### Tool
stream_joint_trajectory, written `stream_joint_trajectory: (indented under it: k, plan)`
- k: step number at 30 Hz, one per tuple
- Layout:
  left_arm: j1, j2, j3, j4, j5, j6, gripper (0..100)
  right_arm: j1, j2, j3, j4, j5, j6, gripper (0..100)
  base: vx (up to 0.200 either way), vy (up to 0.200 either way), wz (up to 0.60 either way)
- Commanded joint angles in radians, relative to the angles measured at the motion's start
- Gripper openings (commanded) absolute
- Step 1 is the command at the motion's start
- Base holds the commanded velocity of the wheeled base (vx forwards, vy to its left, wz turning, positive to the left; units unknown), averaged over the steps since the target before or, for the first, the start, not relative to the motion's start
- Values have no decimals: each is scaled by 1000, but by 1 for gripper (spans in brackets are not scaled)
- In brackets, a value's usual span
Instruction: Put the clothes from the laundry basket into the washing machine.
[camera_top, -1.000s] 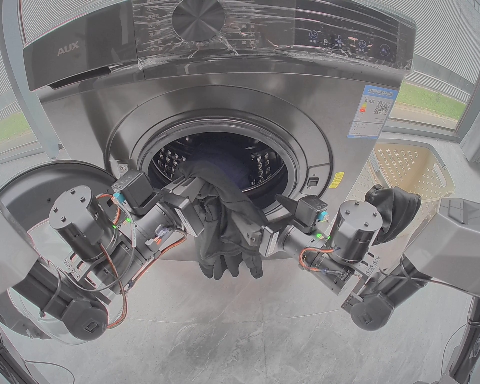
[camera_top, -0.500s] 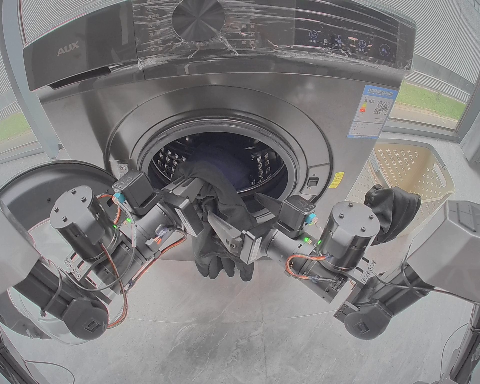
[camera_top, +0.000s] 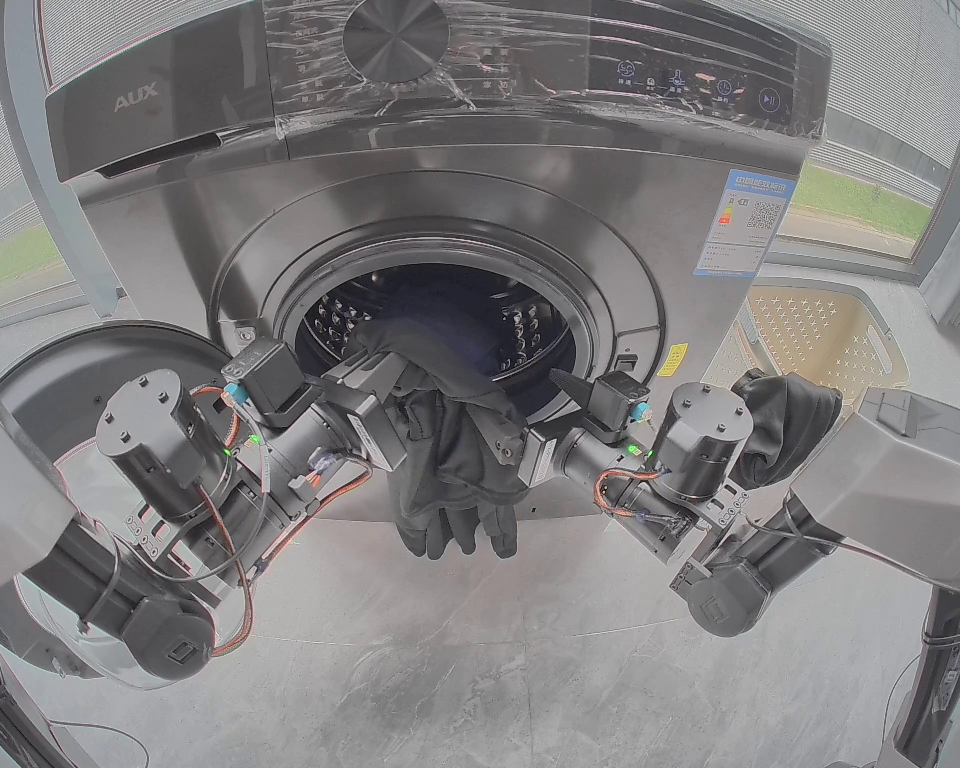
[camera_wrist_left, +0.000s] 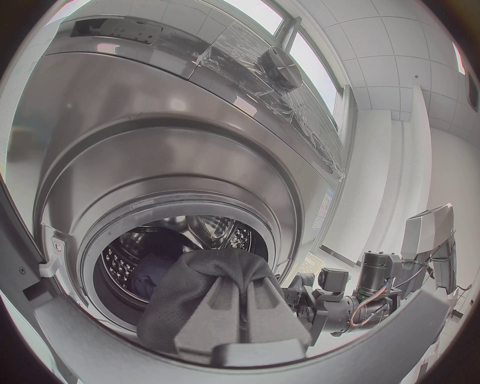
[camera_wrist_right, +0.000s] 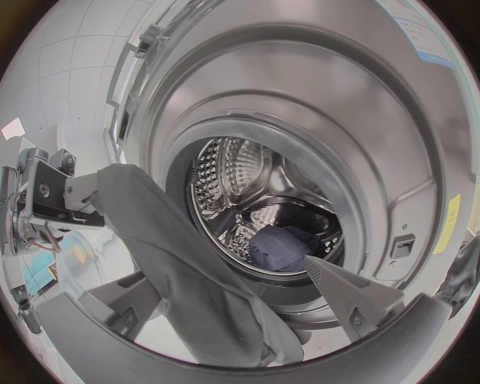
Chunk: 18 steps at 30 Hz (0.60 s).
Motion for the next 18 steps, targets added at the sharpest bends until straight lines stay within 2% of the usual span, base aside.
stream_joint_trajectory:
  k: [1,18]
  plan:
    - [0,-3,0,-1,0,0,0,-3,10,-1,1,0,0,100,0,0,0]
    - [-1,-5,0,-2,0,0,0,11,105,-97,-3,0,-2,100,0,0,0]
